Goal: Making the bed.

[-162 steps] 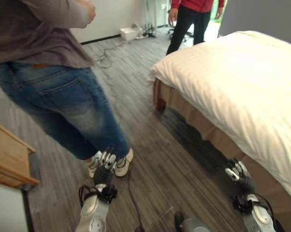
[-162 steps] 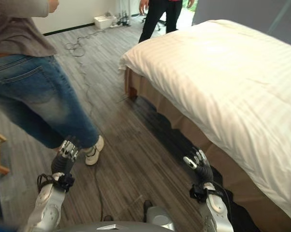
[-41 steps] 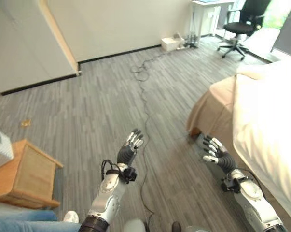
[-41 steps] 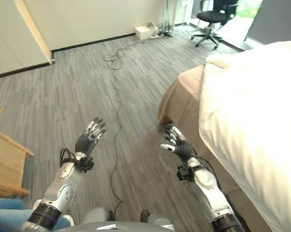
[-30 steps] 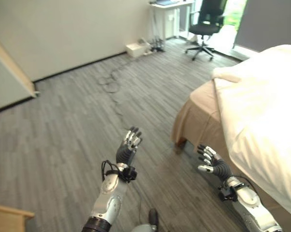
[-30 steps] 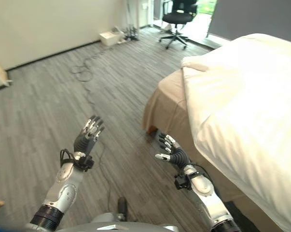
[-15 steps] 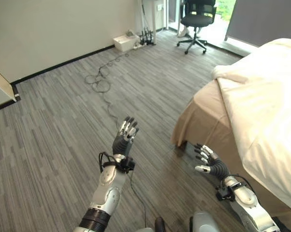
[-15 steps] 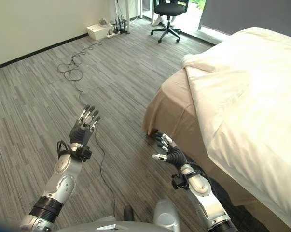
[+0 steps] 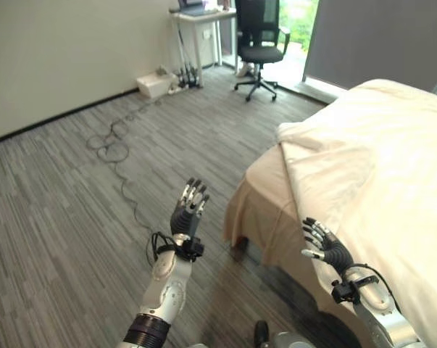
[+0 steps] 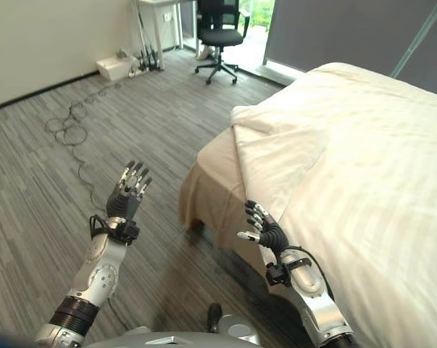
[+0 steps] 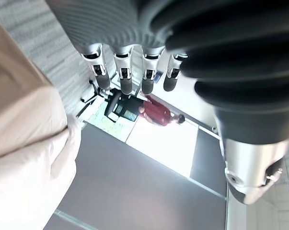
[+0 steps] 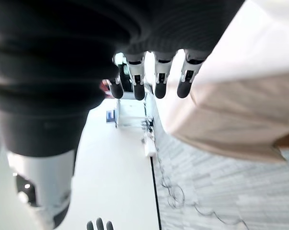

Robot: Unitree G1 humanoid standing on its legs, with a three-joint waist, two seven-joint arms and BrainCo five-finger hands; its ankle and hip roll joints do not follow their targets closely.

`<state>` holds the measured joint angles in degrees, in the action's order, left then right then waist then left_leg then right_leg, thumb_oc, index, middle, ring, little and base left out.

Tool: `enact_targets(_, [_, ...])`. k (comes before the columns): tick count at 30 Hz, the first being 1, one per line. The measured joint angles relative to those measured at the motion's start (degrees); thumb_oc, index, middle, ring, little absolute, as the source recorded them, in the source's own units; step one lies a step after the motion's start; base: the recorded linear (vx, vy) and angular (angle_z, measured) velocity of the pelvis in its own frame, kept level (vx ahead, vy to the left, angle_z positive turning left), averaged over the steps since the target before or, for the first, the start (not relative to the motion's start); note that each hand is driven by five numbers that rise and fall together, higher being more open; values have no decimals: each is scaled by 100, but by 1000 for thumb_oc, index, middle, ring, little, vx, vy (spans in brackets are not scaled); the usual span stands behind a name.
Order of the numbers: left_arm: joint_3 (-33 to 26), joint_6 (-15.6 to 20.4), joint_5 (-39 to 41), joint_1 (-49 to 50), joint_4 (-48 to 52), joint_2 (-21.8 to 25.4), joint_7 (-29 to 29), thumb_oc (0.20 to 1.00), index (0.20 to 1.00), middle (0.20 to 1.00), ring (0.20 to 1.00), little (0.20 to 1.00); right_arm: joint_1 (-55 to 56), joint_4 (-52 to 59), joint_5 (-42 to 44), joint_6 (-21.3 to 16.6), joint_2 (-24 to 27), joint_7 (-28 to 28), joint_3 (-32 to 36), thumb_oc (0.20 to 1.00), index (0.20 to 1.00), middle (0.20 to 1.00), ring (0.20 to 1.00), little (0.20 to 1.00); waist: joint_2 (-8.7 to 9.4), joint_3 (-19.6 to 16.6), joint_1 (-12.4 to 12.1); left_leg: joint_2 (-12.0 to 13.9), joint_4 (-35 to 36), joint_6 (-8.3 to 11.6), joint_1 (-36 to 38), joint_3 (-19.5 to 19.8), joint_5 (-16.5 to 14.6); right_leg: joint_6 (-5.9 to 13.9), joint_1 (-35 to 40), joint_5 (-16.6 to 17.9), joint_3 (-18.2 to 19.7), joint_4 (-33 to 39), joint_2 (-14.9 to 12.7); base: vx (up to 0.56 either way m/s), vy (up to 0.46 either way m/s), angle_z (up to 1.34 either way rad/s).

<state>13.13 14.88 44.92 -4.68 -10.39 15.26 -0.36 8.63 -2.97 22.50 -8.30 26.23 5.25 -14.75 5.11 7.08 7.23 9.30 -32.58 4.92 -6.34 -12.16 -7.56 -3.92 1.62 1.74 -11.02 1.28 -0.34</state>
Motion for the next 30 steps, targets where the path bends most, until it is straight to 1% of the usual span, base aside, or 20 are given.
enact_targets(3, [5, -1, 0, -60, -4, 2, 0, 1000, 1000, 1000, 1000, 1000, 21, -12, -1, 0, -1, -2, 79, 1000, 1000, 1000, 1000, 1000, -46, -9, 16, -186, 1367, -112, -20, -138, 78, 34, 44, 18, 65, 146, -4, 189, 110, -11])
enact_targets(4, [2, 3, 1, -74, -107, -5, -11, 1000, 1000, 1000, 1000, 1000, 59, -56, -3, 3, 6, 0, 85, 1000, 1000, 1000, 1000, 1000, -86, -11, 19, -232, 2260, -140, 110, -128, 273, 61, 99, 37, 64, 150, 47, 210, 111, -16])
enact_targets(6, [29, -1, 169, -75, -167, -47, 2, 1000, 1000, 1000, 1000, 1000, 107, -65, -9, -5, 18, -12, 90, 1000, 1000, 1000, 1000, 1000, -106, 14, 47, -176, 2725, -60, 108, -111, 548, 62, 204, -14, 153, 196, 142, 238, 127, -26])
enact_targets(7, [64, 16, 338, -150, -176, -151, 1, 1000, 1000, 1000, 1000, 1000, 101, -71, -14, -9, 34, -35, 86, 1000, 1000, 1000, 1000, 1000, -212, 28, 15, -109, 3064, -2, 110, -8, 789, 51, 227, -37, 310, 182, 236, 268, 143, -39])
enact_targets(9, [117, 20, 431, -237, -182, -244, 11, 1000, 1000, 1000, 1000, 1000, 81, -95, -17, -11, 10, -82, 70, 1000, 1000, 1000, 1000, 1000, -212, 78, -18, -20, 3286, 283, 75, 572, 1005, 58, 263, -40, 560, 214, 341, 292, 168, -82])
enact_targets(10, [118, 51, 432, -268, -184, -252, 14, 1000, 1000, 1000, 1000, 1000, -59, -189, -17, -31, -12, -93, 59, 1000, 1000, 1000, 1000, 1000, -260, 91, -212, 18, 3537, 289, 194, 1368, 1007, 61, 260, -18, 990, 160, 414, 153, 101, -149])
enact_targets(11, [117, 83, 432, -277, -185, -255, 13, 1000, 1000, 1000, 1000, 1000, -139, -253, -14, -51, 1, -100, 84, 1000, 1000, 1000, 1000, 1000, -240, 158, -287, 90, 3568, 291, 271, 1675, 1008, 53, 268, -29, 1225, 112, 419, 49, 43, -154])
enact_targets(13, [126, 86, 432, -304, -211, -277, 12, 1000, 1000, 1000, 1000, 1000, -144, -242, -10, -66, 82, -111, 115, 1000, 1000, 1000, 1000, 1000, -313, 229, -233, 182, 3489, 293, 253, 1790, 1009, 26, 360, -33, 1324, 110, 426, 204, 183, -67])
enact_targets(14, [135, 87, 431, -329, -222, -365, 12, 1000, 1000, 1000, 1000, 1000, -60, -233, -9, -63, 174, -109, 113, 1000, 1000, 1000, 1000, 1000, -311, 251, -61, 255, 3315, 298, 199, 1865, 1002, 69, 450, -62, 1426, 135, 423, 404, 429, -35])
enact_targets(15, [131, 98, 432, -346, -223, -373, 18, 1000, 1000, 1000, 1000, 1000, -63, -225, -8, -50, 217, -98, 77, 1000, 1000, 1000, 1000, 1000, -361, 267, 13, 199, 3117, 335, 180, 2484, 980, 200, 540, -101, 1596, 167, 447, 344, 416, -126])
enact_targets(16, [-14, 134, 430, -341, -216, -370, 2, 1000, 1000, 1000, 1000, 1000, -196, -326, -10, -74, 176, -53, 73, 1000, 1000, 1000, 1000, 1000, -410, 258, -223, 133, 2971, 370, 416, 3175, 911, 192, 443, -216, 2166, 11, 470, 385, 502, -172])
enact_targets(18, [-112, 150, 430, -371, -298, -364, 3, 1000, 1000, 1000, 1000, 1000, -246, -476, -9, -102, 226, -49, 257, 1000, 1000, 1000, 1000, 1000, -500, 252, -118, 49, 2863, 387, 433, 3086, 897, 357, 366, -309, 2507, -85, 314, 260, 464, -125])
enact_targets(20, [-113, 150, 423, -405, -332, -254, -3, 1000, 1000, 1000, 1000, 1000, -196, -461, -11, -81, 289, -52, 385, 1000, 1000, 1000, 1000, 1000, -576, 231, -11, 19, 2921, 380, 475, 2661, 901, 570, 349, -395, 2738, -80, 80, 106, 335, -58])
enact_targets(21, [-93, 151, 404, -457, -333, -202, -4, 1000, 1000, 1000, 1000, 1000, -143, -399, -11, -85, 353, -58, 447, 1000, 1000, 1000, 1000, 1000, -631, 207, 47, 10, 2973, 357, 488, 2365, 911, 729, 295, -425, 2772, -69, -88, 55, 281, -58])
enact_targets(22, [-89, 155, 387, -525, -320, -224, -3, 1000, 1000, 1000, 1000, 1000, -83, -361, -12, -89, 475, -62, 487, 1000, 1000, 1000, 1000, 1000, -766, 182, 69, 57, 3108, 349, 498, 2312, 768, 828, 203, -478, 2692, -110, -169, 89, 427, -57])
enact_targets(23, [-111, 197, 378, -572, -342, -145, -8, 1000, 1000, 1000, 1000, 1000, -98, -425, -13, -64, 359, -76, 509, 1000, 1000, 1000, 1000, 1000, -662, 180, 32, -135, 3175, 461, 567, 2164, 745, 1033, 157, -479, 2815, -137, -414, 153, 534, -83])
enact_targets(24, [-137, 224, 362, -574, -333, 173, 13, 1000, 1000, 1000, 1000, 1000, -64, -422, -13, -57, 16, -97, 408, 1000, 1000, 1000, 1000, 1000, -369, 232, -4, -560, 3231, 61, 517, 1785, 775, 1146, -271, -284, 2879, -518, -793, 169, 510, -88])
enact_targets(27, [-291, 216, 262, -449, -435, 482, 91, 1000, 1000, 1000, 1000, 1000, -39, -418, 0, -20, -268, -84, 139, 1000, 1000, 1000, 1000, 1000, -373, 306, 15, -814, 3217, -358, 661, 1430, 736, 1233, -985, 37, 3003, -1784, -815, 78, 355, -57])
enact_targets(29, [-399, 223, 178, -304, -392, 509, 141, 1000, 1000, 1000, 1000, 1000, 75, -393, -2, -3, -255, -3, 83, 1000, 1000, 1000, 1000, 1000, -447, 396, -113, -982, 3231, -463, 929, 1177, 660, 1290, -1335, -30, 2341, -2785, -1085, 38, 336, -36])
enact_targets(30, [-423, 239, 131, -260, -377, 506, 140, 1000, 1000, 1000, 1000, 1000, 97, -415, -1, -2, -250, 20, 111, 1000, 1000, 1000, 1000, 1000, -452, 399, -138, -1038, 3172, -592, 938, 1122, 618, 1286, -1359, 22, 2224, -2855, -1187, 112, 395, -25])
